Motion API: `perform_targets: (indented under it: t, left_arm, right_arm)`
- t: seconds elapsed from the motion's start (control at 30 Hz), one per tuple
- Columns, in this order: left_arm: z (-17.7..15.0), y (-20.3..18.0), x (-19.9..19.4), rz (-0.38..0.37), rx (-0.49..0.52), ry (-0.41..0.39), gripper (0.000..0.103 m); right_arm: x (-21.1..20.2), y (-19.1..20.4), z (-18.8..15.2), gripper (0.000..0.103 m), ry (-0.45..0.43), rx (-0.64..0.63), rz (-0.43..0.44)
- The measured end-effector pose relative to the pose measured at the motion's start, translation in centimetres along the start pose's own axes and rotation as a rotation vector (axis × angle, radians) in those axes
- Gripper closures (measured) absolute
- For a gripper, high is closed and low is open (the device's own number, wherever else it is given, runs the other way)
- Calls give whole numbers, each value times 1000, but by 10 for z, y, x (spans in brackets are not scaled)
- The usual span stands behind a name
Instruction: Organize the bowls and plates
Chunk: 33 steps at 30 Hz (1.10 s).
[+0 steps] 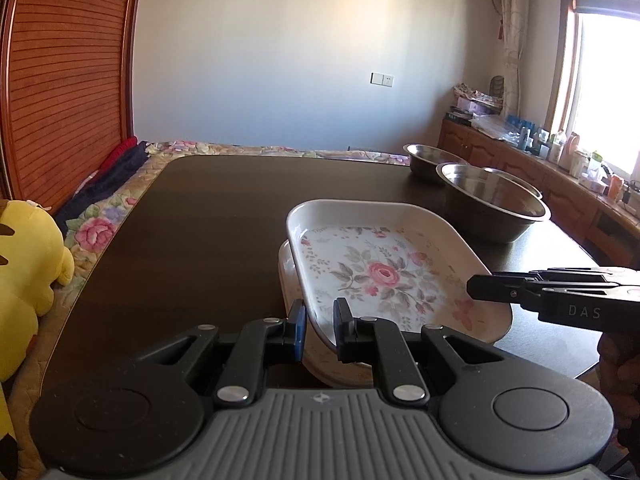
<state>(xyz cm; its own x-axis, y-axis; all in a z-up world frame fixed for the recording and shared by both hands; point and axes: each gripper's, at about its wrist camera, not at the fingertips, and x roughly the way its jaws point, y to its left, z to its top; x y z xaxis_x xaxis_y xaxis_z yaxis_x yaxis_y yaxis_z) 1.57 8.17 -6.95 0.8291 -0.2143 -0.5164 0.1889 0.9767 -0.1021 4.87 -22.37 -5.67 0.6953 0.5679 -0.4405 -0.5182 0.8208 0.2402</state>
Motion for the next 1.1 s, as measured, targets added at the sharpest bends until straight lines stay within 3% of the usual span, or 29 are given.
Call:
perform_targets:
  t: [0.53, 0.73, 1.0, 1.1]
  left_arm:
    - [-7, 4, 2, 15, -13, 5, 83]
    - [-6, 5, -1, 20, -19, -10, 69]
    - [7, -1, -6, 29, -5, -66, 44]
    - [12, -5, -6, 26, -1, -84, 40]
  right_arm:
    - [-2, 2, -3, 87, -18, 2, -1]
    - [-7, 2, -1, 87, -41, -3, -12]
    - [-22, -7, 6, 87, -88, -4, -44]
    - [-29, -13, 10, 87, -111, -3, -67]
